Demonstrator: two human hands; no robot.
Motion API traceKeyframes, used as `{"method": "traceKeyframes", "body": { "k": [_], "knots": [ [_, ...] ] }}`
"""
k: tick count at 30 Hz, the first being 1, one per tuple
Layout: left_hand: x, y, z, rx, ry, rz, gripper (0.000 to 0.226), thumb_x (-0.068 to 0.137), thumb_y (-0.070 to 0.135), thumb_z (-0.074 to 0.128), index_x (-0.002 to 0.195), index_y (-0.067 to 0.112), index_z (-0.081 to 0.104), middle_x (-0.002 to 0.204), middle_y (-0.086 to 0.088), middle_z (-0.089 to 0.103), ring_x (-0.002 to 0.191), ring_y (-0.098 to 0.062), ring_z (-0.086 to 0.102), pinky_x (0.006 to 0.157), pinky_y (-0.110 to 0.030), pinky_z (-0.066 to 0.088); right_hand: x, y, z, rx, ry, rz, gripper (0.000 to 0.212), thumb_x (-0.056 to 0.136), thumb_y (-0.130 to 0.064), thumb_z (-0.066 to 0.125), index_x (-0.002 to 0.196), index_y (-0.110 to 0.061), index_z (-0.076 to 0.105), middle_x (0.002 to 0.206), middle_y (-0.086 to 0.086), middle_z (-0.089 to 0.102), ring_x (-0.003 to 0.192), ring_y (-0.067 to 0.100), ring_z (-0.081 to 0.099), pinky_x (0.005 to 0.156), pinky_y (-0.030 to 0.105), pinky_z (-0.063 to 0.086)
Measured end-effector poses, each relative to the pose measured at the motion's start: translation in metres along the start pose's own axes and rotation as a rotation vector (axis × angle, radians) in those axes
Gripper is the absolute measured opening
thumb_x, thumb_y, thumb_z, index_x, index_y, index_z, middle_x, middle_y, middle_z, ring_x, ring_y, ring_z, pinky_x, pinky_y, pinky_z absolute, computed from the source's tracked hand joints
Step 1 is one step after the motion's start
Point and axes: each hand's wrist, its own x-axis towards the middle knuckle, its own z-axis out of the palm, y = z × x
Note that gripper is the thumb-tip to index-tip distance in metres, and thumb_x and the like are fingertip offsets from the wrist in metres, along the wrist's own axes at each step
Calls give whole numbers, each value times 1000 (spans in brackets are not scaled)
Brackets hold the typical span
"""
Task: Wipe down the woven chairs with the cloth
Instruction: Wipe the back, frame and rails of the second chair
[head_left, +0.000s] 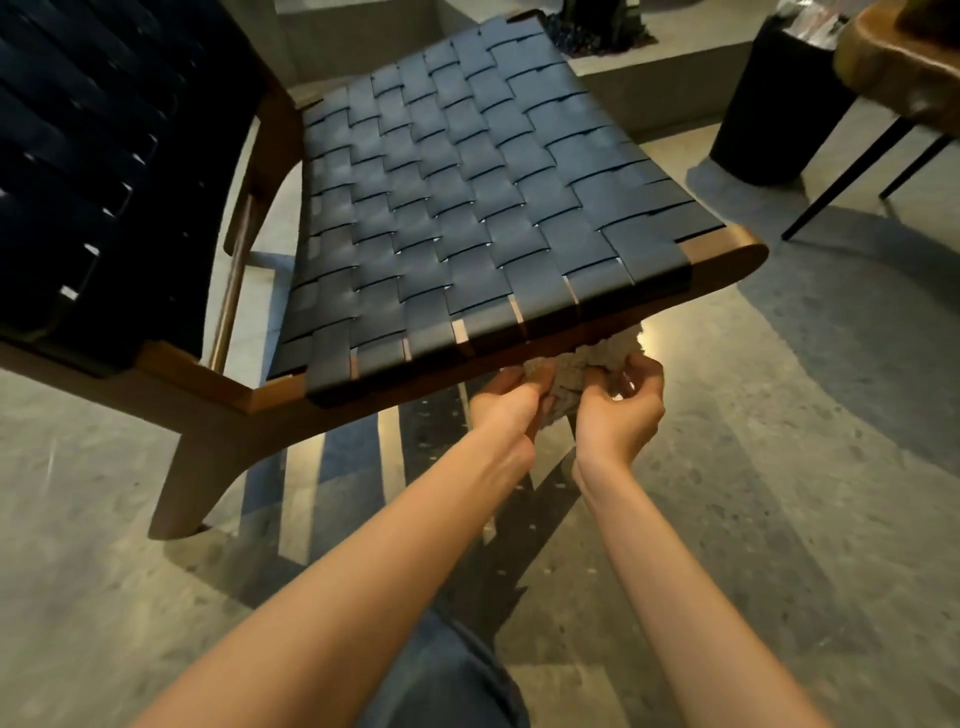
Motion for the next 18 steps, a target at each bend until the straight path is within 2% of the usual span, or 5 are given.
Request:
{"method": "traceKeyframes", "body": {
  "k": [2, 4, 8, 13, 18],
  "knots": [
    [2, 2, -12, -3, -55, -16, 27, 87, 0, 62, 113, 6, 61, 97, -8, 65, 77, -15, 63, 55, -18, 55, -2, 2, 1, 1, 18, -26, 38, 83, 1, 62, 107, -26, 51, 106, -7, 57, 91, 2, 56, 73, 5, 45],
    [6, 0, -27, 94, -103, -10, 27, 88, 3, 61, 115, 7, 61, 97, -6, 67, 81, -15, 66, 62, -20, 57, -3, 5, -1, -32, 4, -58, 37, 81, 3, 64, 104, -23, 52, 104, -4, 58, 86, 0, 55, 62, -2, 42],
    [14, 0, -67, 324, -130, 88, 28, 90, 8, 60, 117, 11, 60, 110, -6, 67, 97, -17, 66, 81, -26, 56, -25, 19, 1, -100, -116, -34, 36, 83, 2, 65, 105, -24, 53, 98, -7, 60, 95, 11, 60, 79, 16, 48],
    [16, 21, -142, 472, -357, 217, 22, 86, 14, 66, 106, 15, 55, 103, -9, 67, 88, -16, 69, 68, -20, 55, -57, 33, 9, -163, -395, -21, 33, 84, -4, 67, 92, -33, 53, 96, -11, 61, 94, 10, 63, 87, 35, 56],
    [15, 31, -210, 520, -310, 345, 22, 85, 20, 68, 105, 18, 57, 100, 0, 66, 84, -4, 68, 61, -16, 53, -88, 34, 24, -382, -712, -98, 24, 83, -10, 70, 101, -21, 57, 103, -2, 66, 100, 15, 64, 88, 36, 55]
  ]
}}
